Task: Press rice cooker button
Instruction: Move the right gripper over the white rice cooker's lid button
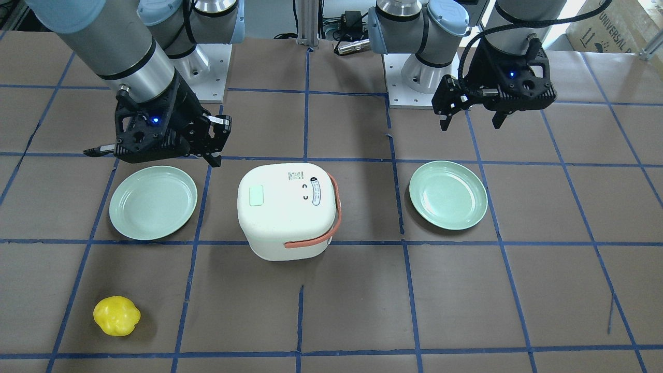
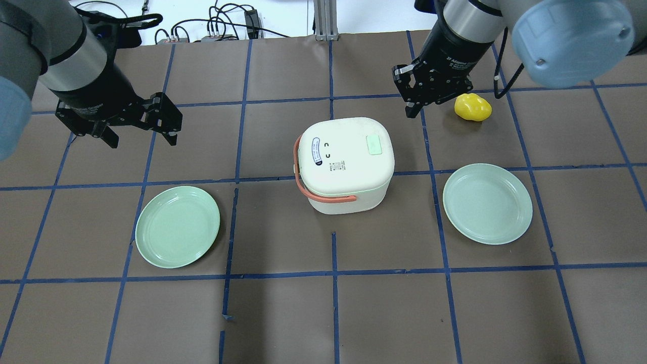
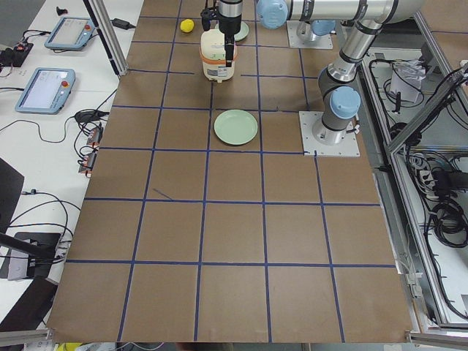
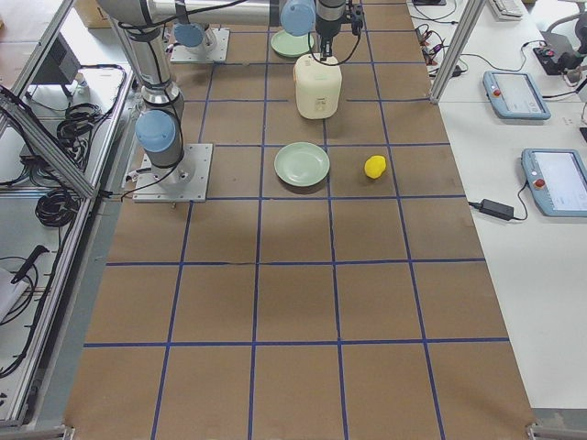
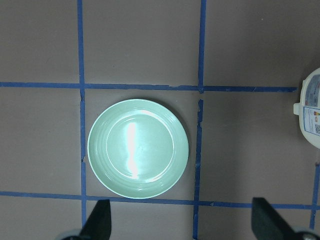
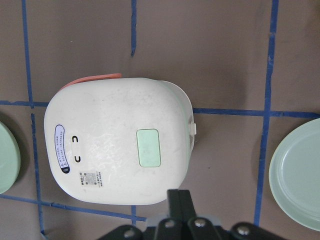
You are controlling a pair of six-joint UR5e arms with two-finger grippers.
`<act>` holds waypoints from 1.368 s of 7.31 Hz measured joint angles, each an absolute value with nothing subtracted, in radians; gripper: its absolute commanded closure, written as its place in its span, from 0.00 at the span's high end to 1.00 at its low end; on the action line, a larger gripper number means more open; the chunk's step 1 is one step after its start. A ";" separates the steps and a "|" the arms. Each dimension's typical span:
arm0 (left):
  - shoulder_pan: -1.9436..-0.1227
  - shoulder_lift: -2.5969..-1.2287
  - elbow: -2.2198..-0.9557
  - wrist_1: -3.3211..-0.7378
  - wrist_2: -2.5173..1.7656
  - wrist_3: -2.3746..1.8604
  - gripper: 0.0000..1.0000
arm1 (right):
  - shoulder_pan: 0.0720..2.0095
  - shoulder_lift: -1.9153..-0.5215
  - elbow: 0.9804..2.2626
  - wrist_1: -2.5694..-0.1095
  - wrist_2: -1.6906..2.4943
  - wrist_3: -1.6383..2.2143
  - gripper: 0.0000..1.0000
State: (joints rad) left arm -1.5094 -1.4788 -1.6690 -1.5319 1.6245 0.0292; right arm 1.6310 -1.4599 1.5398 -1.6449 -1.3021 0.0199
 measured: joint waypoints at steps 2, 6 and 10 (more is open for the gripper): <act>-1.509 -1.479 -1.669 -1.531 1.624 0.029 1.00 | 1.631 -1.432 1.559 -1.650 -1.230 -0.033 0.07; -1.509 -1.479 -1.669 -1.531 1.624 0.029 1.00 | 1.629 -1.371 1.559 -1.686 -1.162 -0.066 0.07; -1.509 -1.479 -1.669 -1.532 1.624 0.029 1.00 | 1.625 -1.339 1.561 -1.745 -1.158 -0.078 0.07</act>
State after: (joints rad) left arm -1.5094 -1.4790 -1.6690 -1.5317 1.6245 0.0293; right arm 1.6249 -1.3386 1.5614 -1.7450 -1.1580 -0.0777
